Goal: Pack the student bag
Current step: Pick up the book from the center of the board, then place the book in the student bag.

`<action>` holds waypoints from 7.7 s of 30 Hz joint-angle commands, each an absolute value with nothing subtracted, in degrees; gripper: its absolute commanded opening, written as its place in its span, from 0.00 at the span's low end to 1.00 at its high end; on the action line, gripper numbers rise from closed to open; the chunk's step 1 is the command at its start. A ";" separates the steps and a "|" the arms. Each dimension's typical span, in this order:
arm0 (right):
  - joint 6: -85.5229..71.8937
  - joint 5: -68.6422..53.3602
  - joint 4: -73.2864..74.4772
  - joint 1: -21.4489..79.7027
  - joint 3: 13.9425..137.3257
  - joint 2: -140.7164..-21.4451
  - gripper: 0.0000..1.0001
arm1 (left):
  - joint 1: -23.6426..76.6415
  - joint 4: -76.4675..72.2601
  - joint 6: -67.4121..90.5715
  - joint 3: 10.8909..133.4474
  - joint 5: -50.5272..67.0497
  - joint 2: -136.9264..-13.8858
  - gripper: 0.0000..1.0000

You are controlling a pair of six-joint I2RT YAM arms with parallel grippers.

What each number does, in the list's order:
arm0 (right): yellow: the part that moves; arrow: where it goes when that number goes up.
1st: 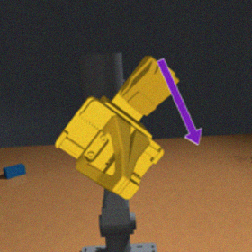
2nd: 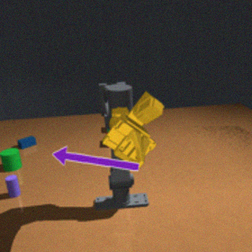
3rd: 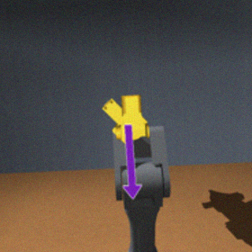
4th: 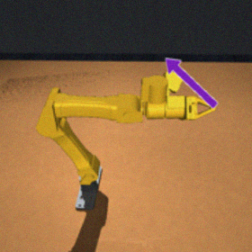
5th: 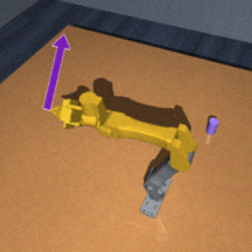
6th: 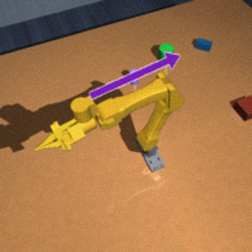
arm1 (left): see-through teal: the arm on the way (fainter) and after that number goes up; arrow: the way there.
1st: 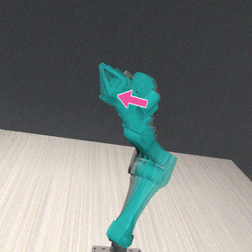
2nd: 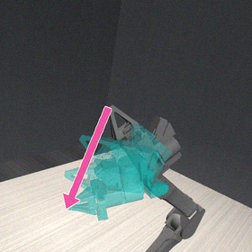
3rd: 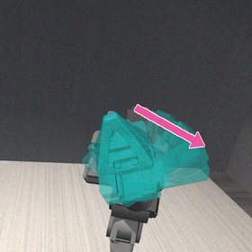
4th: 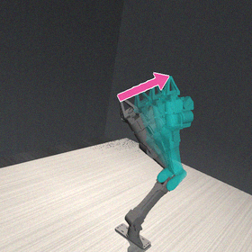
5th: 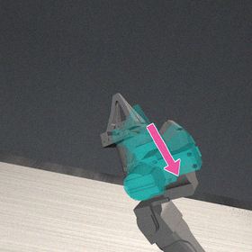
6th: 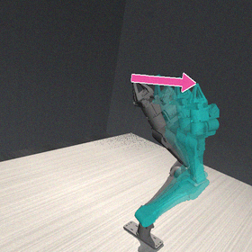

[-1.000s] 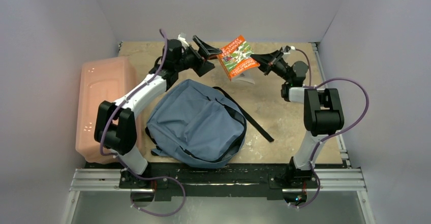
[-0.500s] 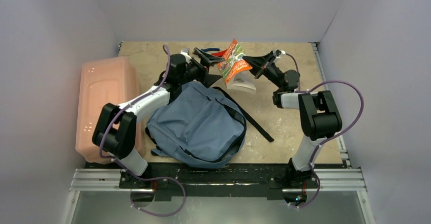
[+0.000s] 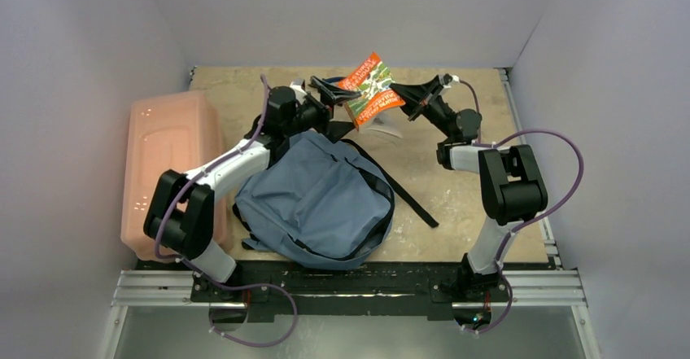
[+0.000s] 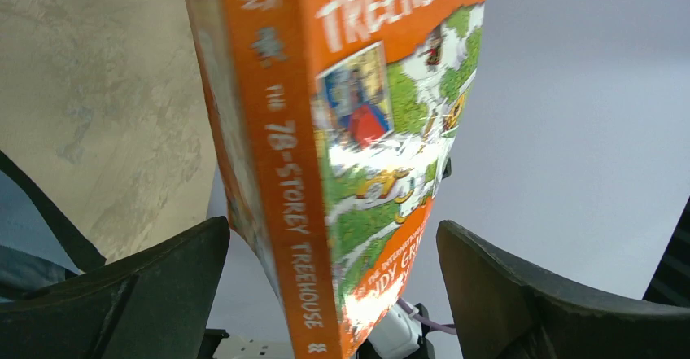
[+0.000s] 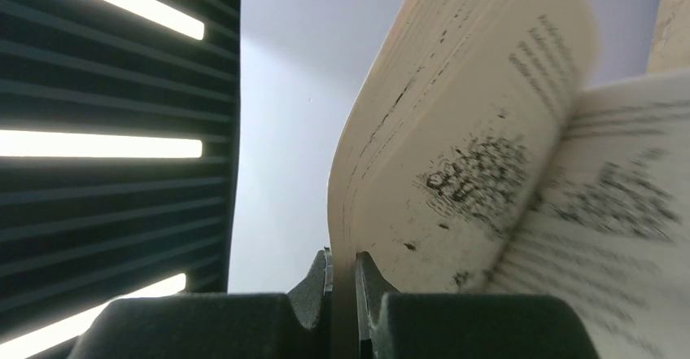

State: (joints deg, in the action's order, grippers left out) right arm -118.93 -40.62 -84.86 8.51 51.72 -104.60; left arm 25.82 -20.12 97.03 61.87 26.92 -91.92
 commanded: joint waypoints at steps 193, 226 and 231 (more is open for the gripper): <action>-56.17 -14.64 -36.18 47.83 43.08 -93.74 0.83 | 59.68 27.51 8.14 66.20 -13.18 -59.61 0.00; -45.07 -3.86 -17.17 47.58 35.43 -77.95 0.28 | 58.37 23.96 20.29 64.61 -10.47 -68.32 0.00; -48.15 0.59 5.24 47.55 28.38 -56.45 0.41 | 55.67 23.27 23.84 66.89 -9.27 -74.13 0.00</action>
